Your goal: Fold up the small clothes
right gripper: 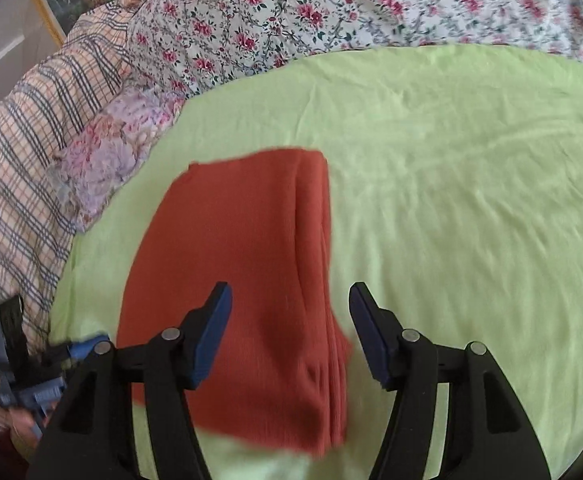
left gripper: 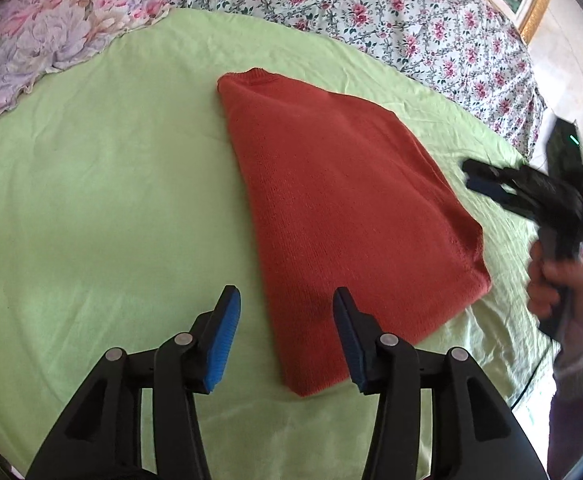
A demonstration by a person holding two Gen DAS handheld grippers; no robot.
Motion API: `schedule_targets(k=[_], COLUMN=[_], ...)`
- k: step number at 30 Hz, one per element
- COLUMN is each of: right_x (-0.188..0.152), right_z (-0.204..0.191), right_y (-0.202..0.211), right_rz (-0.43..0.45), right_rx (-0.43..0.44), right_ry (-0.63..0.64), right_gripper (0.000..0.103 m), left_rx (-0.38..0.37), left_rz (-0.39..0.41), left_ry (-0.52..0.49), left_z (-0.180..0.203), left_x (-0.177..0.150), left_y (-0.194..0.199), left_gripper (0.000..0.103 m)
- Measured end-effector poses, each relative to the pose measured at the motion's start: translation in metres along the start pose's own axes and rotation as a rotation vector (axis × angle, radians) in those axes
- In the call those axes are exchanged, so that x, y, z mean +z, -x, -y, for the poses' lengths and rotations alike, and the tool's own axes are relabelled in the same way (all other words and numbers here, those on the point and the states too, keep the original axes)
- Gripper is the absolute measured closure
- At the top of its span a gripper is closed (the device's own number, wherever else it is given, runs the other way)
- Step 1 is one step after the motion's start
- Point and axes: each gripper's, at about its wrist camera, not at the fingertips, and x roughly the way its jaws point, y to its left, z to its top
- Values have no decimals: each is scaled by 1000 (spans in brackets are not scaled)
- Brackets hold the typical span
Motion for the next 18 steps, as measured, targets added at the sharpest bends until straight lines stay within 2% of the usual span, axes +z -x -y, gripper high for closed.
schedule_targets(k=[4,5,6,7,10,12,15,17,18], right_x=[32,37,41,43,50,48,42,44,43], right_z=[14,15,15,15,19,25,35,39,38], right_y=[-46,-58,-72,-77,-69,-78,-86,-77,-69], right_rz=[-37,-61,-99,-108,-40,-56,-72,-62,-53], right_rx=[18,20,22,17,8,-29,-4,-11,-10], right_ry=[-31,-28,-16,-18,-31,-28,-49,-67,-73], right_gripper=[40,45,54,91,92,93,92,81,79], left_rx=[8,12,16,14,13,13,17,21,22], left_rz=[1,1,-2,-5,-15,-26,-29,-28,-29], left_ry=[9,9,10,11,6,6,-1,-3,-3], left_z=[0,0,0,0,2,4,5,6,5], left_x=[5,6,8,9,10,9,8,7,8], left_y=[-3,-4,-5,-7,-13,-18,-19,-18,-18], left_gripper=[54,54,54,54,53,52,52,52,52])
